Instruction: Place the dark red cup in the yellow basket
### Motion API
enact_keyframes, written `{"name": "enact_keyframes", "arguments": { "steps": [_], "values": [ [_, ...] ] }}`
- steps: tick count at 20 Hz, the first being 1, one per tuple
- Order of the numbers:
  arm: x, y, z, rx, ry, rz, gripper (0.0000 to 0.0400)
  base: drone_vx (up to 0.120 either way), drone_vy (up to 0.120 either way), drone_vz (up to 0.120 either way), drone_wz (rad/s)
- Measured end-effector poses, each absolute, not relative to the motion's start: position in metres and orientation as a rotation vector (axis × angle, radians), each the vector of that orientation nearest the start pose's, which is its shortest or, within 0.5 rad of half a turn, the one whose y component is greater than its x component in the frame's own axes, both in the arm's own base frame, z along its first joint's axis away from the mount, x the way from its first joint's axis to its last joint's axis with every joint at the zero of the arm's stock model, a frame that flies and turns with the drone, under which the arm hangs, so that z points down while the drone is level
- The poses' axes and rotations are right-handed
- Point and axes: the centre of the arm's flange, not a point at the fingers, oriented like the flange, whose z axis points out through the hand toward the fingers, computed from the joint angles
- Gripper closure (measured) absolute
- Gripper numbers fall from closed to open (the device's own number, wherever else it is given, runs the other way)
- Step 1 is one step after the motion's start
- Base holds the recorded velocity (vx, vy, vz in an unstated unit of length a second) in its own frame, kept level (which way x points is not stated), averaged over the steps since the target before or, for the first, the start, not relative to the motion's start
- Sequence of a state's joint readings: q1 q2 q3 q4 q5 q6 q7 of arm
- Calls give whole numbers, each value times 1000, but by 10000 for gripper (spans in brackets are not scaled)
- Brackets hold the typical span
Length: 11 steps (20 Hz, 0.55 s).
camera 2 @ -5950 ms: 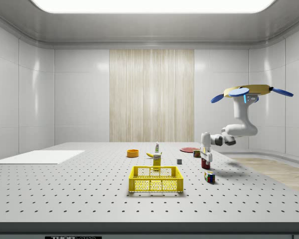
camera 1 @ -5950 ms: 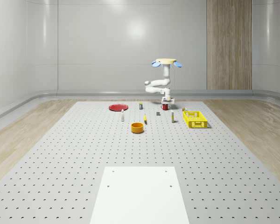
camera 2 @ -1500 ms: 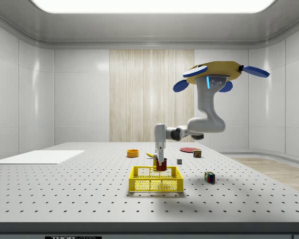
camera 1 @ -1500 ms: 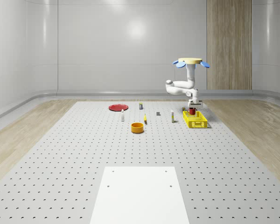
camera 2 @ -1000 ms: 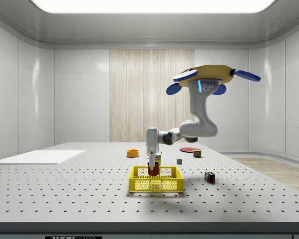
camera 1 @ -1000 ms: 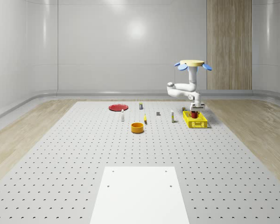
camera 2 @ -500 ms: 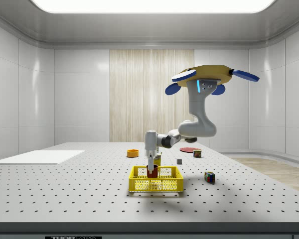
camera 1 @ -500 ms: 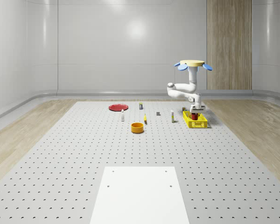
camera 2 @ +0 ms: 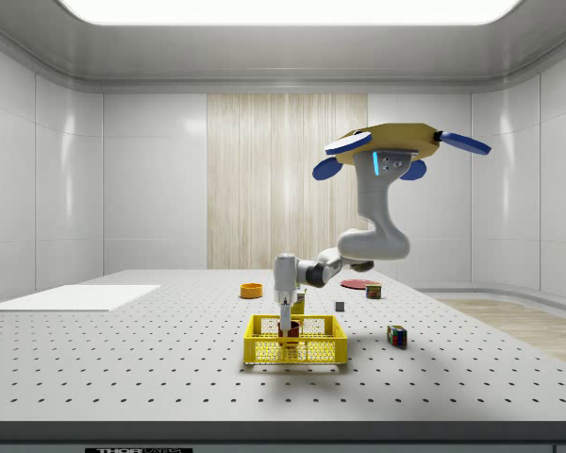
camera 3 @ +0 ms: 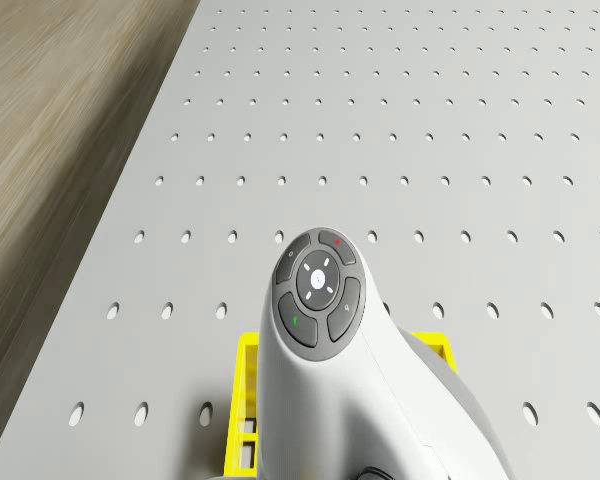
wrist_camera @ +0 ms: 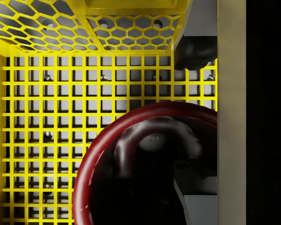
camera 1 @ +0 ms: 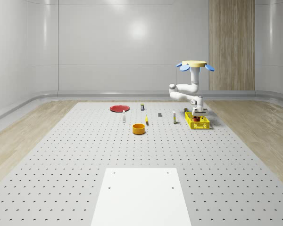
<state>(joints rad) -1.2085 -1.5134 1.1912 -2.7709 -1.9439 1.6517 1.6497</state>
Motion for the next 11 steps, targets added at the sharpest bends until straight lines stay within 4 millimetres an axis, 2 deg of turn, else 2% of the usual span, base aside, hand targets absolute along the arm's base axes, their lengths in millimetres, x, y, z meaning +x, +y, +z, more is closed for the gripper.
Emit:
{"name": "enact_keyframes", "arguments": {
  "steps": [4, 11],
  "values": [
    [323, 14, 538, 1, -2, 786, 32, 0, 0, 0, 0],
    [323, 14, 528, 1, -2, 786, 7, 0, 0, 0, 0]
  ]
}}
